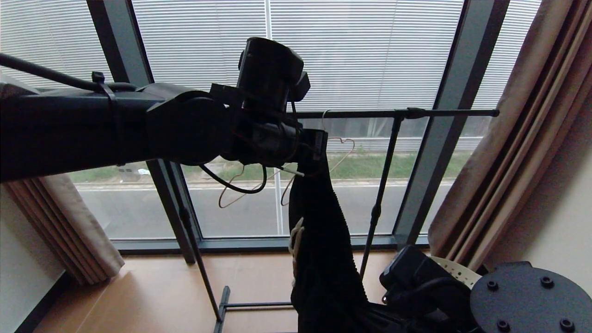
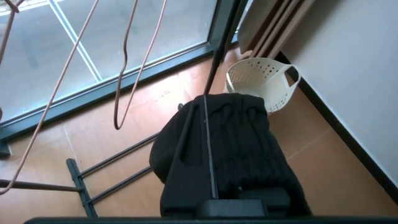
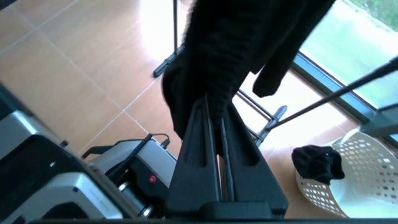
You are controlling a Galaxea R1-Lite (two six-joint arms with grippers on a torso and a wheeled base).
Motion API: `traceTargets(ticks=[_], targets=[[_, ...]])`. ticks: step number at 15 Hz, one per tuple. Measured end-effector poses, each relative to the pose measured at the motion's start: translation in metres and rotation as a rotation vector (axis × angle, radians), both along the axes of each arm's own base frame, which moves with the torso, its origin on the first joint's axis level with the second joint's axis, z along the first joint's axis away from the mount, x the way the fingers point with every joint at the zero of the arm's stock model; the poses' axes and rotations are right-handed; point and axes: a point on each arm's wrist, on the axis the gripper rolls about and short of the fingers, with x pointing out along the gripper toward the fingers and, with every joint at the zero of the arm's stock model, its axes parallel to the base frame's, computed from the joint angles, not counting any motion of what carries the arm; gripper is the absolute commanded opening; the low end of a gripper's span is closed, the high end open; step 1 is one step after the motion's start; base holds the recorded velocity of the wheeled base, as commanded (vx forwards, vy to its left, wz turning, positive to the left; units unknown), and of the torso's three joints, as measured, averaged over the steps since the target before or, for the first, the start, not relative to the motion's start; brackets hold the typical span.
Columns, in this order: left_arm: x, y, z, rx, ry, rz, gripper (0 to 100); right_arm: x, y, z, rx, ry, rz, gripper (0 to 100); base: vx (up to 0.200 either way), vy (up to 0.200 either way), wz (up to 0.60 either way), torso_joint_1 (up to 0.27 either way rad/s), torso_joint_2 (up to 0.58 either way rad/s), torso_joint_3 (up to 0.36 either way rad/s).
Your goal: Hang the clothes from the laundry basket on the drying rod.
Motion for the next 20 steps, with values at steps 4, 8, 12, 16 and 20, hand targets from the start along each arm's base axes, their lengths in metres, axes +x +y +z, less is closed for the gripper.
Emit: traceTargets(ticks=[4,8,12,16,20], targets=[[0.001,-0.002,-0.002,0.002,0.002,-0.003,0,-0.012,0.019,-0.005,-0.015,0.007,0.082,0,0.000,0.000,0.00,0.000,0.00,0.000],[0.000,0.004,-0.006,0.020,0.021,0.008,0,-0.010,0.030,-0.014,-0.043,0.020,0.086,0,0.000,0.000,0.00,0.000,0.00,0.000],[-0.012,0.043,-0.006,0.091,0.057,0.049,0,0.034,-0.023,-0.009,-0.090,-0.020,-0.127,0,0.000,0.000,0.00,0.000,0.00,0.000],[-0.044,0.071,-0.014,0.161,0.129,0.059,0,0.092,-0.057,0.037,-0.035,-0.162,-0.319,0,0.000,0.000,0.00,0.000,0.00,0.000],[-0.084,0.075,-0.037,0.221,0.217,0.004,0,0.152,-0.039,0.071,0.039,-0.254,-0.392,0,0.000,0.000,0.00,0.000,0.00,0.000]])
